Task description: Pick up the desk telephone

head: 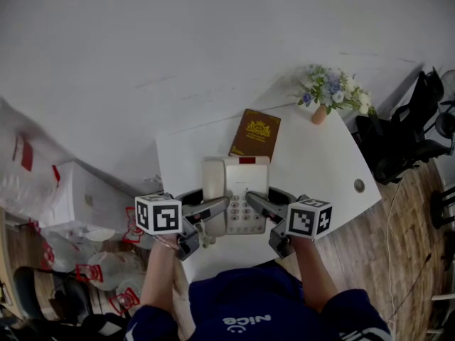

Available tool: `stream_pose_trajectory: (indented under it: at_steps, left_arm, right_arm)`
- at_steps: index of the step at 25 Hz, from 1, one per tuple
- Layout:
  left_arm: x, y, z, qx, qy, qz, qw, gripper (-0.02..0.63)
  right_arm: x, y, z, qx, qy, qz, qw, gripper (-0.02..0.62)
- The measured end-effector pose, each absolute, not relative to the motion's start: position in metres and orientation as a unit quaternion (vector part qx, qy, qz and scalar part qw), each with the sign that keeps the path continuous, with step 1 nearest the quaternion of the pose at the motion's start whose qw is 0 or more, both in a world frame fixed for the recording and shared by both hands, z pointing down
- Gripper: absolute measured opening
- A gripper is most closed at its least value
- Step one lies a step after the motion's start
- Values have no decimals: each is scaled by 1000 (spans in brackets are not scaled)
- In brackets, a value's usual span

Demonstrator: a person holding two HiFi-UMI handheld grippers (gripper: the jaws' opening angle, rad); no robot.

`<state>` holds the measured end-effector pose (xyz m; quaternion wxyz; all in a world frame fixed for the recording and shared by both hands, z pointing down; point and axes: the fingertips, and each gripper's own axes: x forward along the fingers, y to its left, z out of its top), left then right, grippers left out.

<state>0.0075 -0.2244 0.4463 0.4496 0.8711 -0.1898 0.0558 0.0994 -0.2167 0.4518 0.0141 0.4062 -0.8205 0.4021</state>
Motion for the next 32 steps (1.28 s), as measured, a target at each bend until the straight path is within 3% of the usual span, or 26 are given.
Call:
stream_pose_trajectory:
  at_steps: [32]
  left_arm:
    - [0, -218, 291, 937, -199, -6, 286, 397]
  right_arm:
    - [94, -210, 296, 413, -877, 237, -68, 278]
